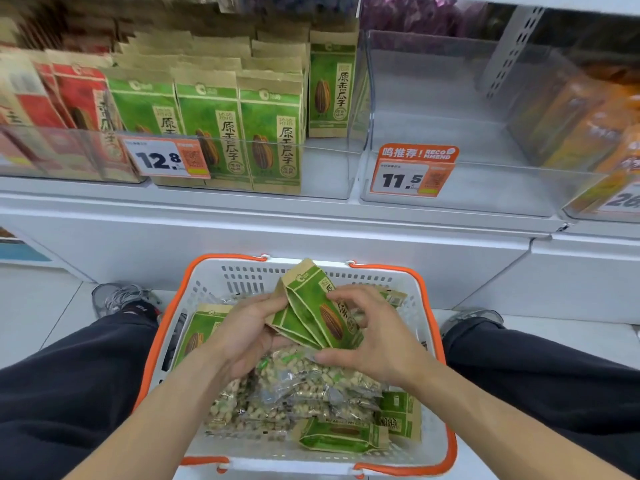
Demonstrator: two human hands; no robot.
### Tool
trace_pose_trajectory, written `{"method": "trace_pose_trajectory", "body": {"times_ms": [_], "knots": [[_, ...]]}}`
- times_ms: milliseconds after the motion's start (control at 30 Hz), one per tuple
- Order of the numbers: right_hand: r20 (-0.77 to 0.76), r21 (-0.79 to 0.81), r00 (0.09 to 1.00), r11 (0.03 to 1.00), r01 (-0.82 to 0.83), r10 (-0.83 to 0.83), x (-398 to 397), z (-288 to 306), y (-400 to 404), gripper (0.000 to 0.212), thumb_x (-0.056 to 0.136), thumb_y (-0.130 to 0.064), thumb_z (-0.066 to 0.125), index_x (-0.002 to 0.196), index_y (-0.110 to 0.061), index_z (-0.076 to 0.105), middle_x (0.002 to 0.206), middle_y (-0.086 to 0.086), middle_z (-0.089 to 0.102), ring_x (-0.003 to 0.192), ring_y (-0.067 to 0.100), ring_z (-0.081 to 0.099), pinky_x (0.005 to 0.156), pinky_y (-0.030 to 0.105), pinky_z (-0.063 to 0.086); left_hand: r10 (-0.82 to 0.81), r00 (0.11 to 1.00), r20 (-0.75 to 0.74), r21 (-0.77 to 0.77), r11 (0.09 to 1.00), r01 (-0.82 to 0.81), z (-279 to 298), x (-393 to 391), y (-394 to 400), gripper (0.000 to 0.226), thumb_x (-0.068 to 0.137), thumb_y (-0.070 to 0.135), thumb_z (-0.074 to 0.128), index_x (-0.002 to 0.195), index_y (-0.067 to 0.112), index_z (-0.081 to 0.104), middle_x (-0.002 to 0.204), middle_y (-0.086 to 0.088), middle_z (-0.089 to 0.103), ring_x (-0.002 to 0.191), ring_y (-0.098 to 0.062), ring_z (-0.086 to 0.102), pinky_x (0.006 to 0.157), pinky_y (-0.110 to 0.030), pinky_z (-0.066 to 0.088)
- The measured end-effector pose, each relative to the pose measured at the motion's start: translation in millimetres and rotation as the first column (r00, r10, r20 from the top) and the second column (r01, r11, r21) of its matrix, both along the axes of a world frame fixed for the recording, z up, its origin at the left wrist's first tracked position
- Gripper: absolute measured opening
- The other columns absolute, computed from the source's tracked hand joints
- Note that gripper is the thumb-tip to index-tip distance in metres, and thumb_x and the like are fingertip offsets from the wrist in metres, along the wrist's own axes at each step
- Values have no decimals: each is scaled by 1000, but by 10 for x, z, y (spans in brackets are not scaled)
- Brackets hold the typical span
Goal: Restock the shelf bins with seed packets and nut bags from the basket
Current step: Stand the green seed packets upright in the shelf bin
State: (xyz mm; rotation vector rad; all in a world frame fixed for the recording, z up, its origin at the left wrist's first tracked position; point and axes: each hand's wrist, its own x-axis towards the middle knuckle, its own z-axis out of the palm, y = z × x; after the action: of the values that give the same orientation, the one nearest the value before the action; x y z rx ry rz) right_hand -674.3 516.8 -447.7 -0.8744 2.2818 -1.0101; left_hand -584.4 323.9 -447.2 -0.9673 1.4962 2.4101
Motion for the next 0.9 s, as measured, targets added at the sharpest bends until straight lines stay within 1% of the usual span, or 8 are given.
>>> {"method": "trace_pose_trajectory", "body": {"times_ms": [133, 300, 433, 533, 600, 700, 767, 900], "knots": [[64, -67, 994, 994, 88, -83, -61, 45, -9, 75, 61, -45, 89, 126, -47, 51, 126, -26, 49, 116, -10, 47, 94, 25, 48, 6, 999, -47, 3, 1000, -6, 87, -18, 12, 33, 96, 16, 53, 121, -2, 63, 117, -21, 69, 110, -35, 67, 96, -52, 53], [393, -272, 910, 929, 252, -132, -206, 170, 33, 58, 71, -10, 88, 120, -27, 62, 120, -9, 67, 110, 11, 65, 80, 26, 57, 52, 998, -34, 3, 999, -52, 137, -22, -56, 35, 95, 19, 52, 120, -4, 63, 116, -20, 70, 109, -32, 67, 99, -48, 50], [122, -127, 983, 980, 151, -136, -178, 178, 60, 67, 59, -37, 94, 117, -43, 60, 124, -20, 52, 116, -1, 52, 87, 31, 54, 63, 993, -97, 64, 996, -57, 202, -30, -28, 36, 94, 26, 51, 121, 6, 66, 120, -17, 69, 112, -32, 66, 96, -48, 53], [15, -87, 995, 991, 100, -99, -80, 209, 22, 74, 55, -49, 93, 117, -49, 53, 123, -26, 39, 119, -7, 43, 93, 33, 52, 35, 987, -156, 79, 997, -23, 253, -30, 10, 40, 99, 38, 45, 130, 20, 62, 126, -11, 67, 120, -30, 62, 97, -47, 49], [-46, -86, 995, 992, 89, -93, -45, 265, -12, 77, 52, -58, 91, 115, -50, 47, 121, -29, 36, 118, -11, 40, 98, 28, 46, 2, 975, -223, 46, 999, 9, 287, -15, 18, 46, 97, 52, 43, 135, 31, 58, 132, -6, 64, 124, -27, 59, 98, -43, 46], [-134, -123, 986, 989, 86, -102, -2, 393, -67, 83, 48, -63, 89, 116, -47, 45, 120, -27, 34, 117, -12, 39, 94, 13, 41, -87, 945, -315, -76, 995, 66, 399, -13, 79, 70, 79, 61, 68, 138, 26, 53, 134, -6, 63, 126, -24, 57, 105, -43, 41], [-194, -157, 979, 987, 39, -69, 46, 496, -109, 87, 47, -64, 89, 120, -43, 46, 122, -24, 33, 117, -13, 39, 91, 5, 39, -118, 935, -336, -197, 979, 52, 518, -22, 176, 79, 67, 54, 83, 132, 19, 57, 127, -5, 67, 120, -21, 62, 104, -45, 43], [-265, -251, 963, 968, -22, -47, 24, 815, -132, 75, 52, -62, 86, 114, -44, 47, 120, -26, 34, 113, -8, 46, 87, 5, 41, -85, 932, -352, -455, 886, -91, 746, -90, 223, 65, 72, 22, 87, 129, 19, 56, 115, 2, 73, 108, -17, 69, 93, -38, 56]]}}
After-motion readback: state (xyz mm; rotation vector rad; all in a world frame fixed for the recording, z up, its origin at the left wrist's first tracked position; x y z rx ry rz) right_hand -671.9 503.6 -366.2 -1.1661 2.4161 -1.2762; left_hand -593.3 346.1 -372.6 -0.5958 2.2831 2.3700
